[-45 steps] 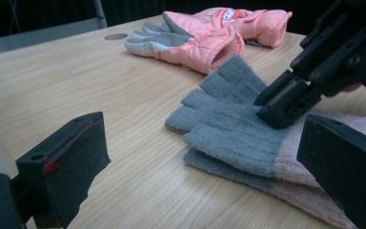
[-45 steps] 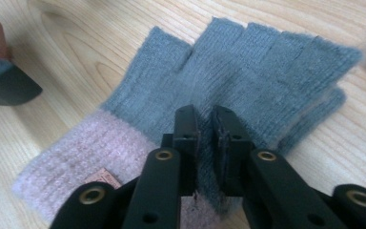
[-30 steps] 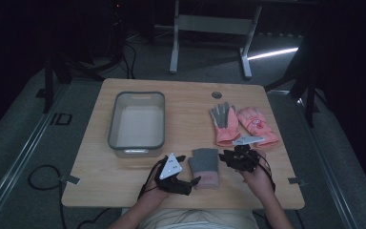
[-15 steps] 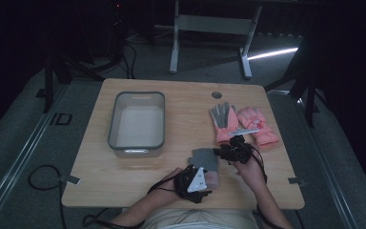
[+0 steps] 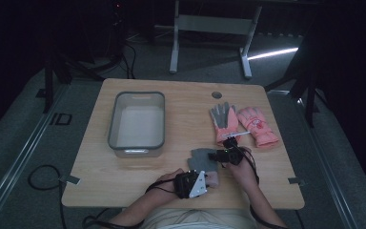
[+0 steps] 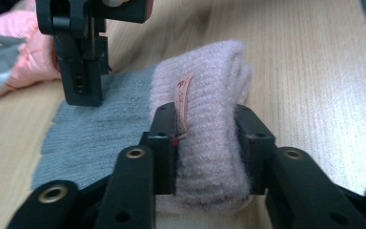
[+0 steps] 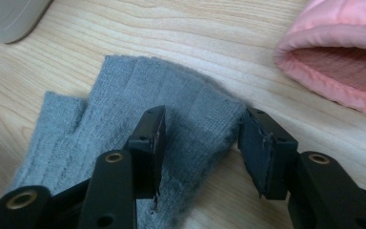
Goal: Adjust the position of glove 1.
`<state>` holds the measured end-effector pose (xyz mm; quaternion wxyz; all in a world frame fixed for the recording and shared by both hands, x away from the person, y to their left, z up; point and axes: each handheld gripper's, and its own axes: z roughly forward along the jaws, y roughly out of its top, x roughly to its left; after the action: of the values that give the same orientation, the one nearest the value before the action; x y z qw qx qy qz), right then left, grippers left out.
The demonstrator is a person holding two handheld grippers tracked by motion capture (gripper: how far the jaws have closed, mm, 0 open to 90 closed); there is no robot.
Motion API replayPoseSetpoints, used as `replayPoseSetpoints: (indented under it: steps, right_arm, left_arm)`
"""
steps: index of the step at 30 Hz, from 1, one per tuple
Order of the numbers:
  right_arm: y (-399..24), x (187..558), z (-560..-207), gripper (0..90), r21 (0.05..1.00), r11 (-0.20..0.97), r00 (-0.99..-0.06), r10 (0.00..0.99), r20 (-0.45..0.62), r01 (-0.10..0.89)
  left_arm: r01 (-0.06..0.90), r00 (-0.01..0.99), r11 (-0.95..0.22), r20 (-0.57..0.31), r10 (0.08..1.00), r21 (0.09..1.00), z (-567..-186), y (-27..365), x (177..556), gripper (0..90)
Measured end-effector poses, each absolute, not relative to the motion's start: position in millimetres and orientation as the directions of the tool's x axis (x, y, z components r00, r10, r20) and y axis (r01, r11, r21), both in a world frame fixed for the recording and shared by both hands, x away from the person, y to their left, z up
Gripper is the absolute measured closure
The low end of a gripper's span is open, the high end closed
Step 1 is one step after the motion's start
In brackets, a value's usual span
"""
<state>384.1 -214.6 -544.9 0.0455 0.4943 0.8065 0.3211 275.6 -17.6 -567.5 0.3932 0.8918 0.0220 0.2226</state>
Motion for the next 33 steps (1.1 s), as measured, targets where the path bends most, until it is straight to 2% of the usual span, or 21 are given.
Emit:
replayPoseSetpoints:
  steps: [3,7,8,9,10,15,22,33]
  right_arm:
    - [-212,387,-545,53.9,0.553,0.307,-0.513,0.816,0.266,0.775]
    - [-208,393,-548,57.1,0.538,0.278,-0.520,0.768,0.373,0.796]
    - [-206,394,-550,59.0,0.535,0.276,-0.524,0.755,0.394,0.799]
    - [-203,395,-550,67.1,0.535,0.277,-0.527,0.752,0.396,0.798]
    - [-200,394,-549,69.5,0.546,0.286,-0.539,0.750,0.384,0.787]
    - [-192,387,-538,73.0,0.585,0.331,-0.579,0.756,0.306,0.741]
    - [-191,387,-524,73.1,0.603,0.342,-0.603,0.738,0.302,0.720]
    - [-192,399,-494,73.3,0.652,0.321,-0.624,0.721,0.302,0.687]
  left_arm:
    - [-0.097,0.929,-0.667,0.308,0.205,0.738,-566,-13,283,68.4]
    - [-0.057,0.958,-0.643,0.223,0.180,0.764,-565,-8,294,69.4]
    - [-0.055,0.960,-0.642,0.217,0.176,0.765,-564,-7,295,69.5]
    - [-0.045,0.962,-0.638,0.206,0.180,0.769,-564,-6,296,69.5]
    - [-0.034,0.963,-0.635,0.194,0.186,0.772,-564,-6,297,69.6]
    - [-0.030,0.965,-0.656,0.193,0.176,0.754,-558,-5,297,70.0]
    - [-0.036,0.969,-0.678,0.192,0.155,0.734,-542,0,303,70.2]
    - [-0.097,0.957,-0.709,0.261,0.125,0.699,-506,4,317,70.1]
